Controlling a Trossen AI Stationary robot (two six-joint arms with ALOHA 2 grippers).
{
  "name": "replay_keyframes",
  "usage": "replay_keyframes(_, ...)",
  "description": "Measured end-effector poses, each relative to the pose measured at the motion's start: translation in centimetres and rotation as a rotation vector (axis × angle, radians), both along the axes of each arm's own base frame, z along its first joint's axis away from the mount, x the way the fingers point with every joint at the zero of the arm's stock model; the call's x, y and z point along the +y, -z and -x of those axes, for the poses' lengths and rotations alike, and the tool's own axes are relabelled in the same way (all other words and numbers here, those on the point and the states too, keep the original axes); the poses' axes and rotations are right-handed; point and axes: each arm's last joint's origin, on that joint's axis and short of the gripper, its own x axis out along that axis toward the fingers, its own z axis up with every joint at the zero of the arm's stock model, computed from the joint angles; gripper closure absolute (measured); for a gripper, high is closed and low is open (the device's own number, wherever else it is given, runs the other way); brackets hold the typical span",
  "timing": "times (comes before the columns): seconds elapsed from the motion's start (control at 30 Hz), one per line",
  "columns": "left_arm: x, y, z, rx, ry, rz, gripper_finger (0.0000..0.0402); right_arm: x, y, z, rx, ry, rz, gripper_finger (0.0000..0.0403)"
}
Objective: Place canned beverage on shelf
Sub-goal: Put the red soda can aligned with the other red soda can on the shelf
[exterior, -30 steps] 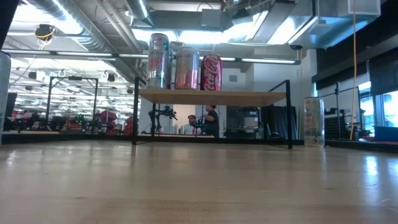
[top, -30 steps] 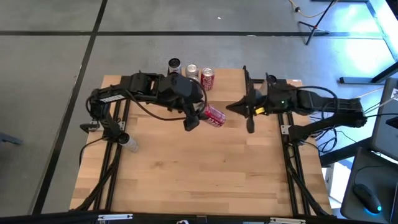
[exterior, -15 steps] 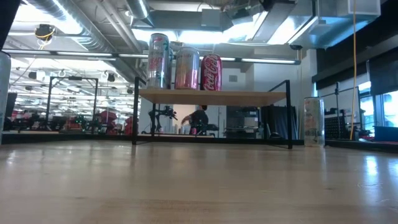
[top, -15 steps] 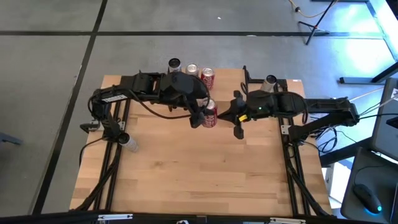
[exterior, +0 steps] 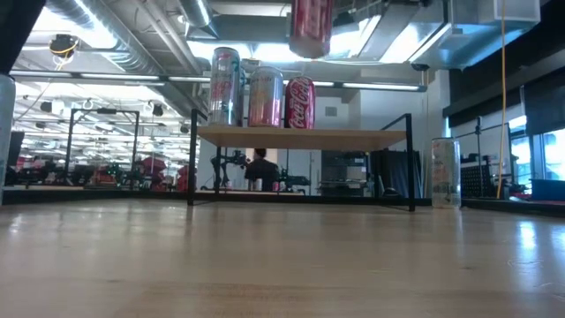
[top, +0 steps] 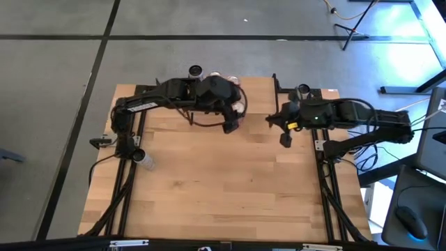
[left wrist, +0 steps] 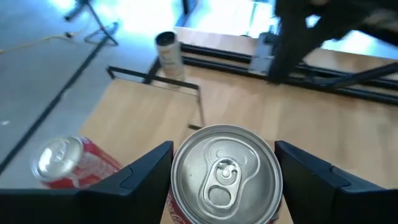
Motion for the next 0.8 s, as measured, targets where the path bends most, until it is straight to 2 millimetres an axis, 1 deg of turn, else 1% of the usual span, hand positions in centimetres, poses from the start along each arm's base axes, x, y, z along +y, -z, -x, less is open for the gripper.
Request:
replay_keyframes(0.13, 1.9, 1.5, -1.5, 0.035, -0.012, -0.043, 0.0159, -0.1, -0.2, 1.1, 0.009, 0.053, -0.010, 0.0400)
replay_keyframes(0.33, 4.7, 4.0, -3.2, 0.113, -0.048, -0.067, 0.0182, -0.2, 0.1, 1.7, 0.044, 0.075, -0.040, 0.0400)
replay_keyframes(0.57, 7.8, 5.7, -3.8, 0.167, -0.098, -0.077, 0.0178, -0.2, 0.3, 1.9, 0.070, 0.086, -0.053, 0.0400)
replay_keyframes(0.8, 9.5, 6.4, -3.7, 0.189, -0.107, -0.069, 0.0178, -0.2, 0.3, 1.9, 0.073, 0.093, -0.048, 0.0400)
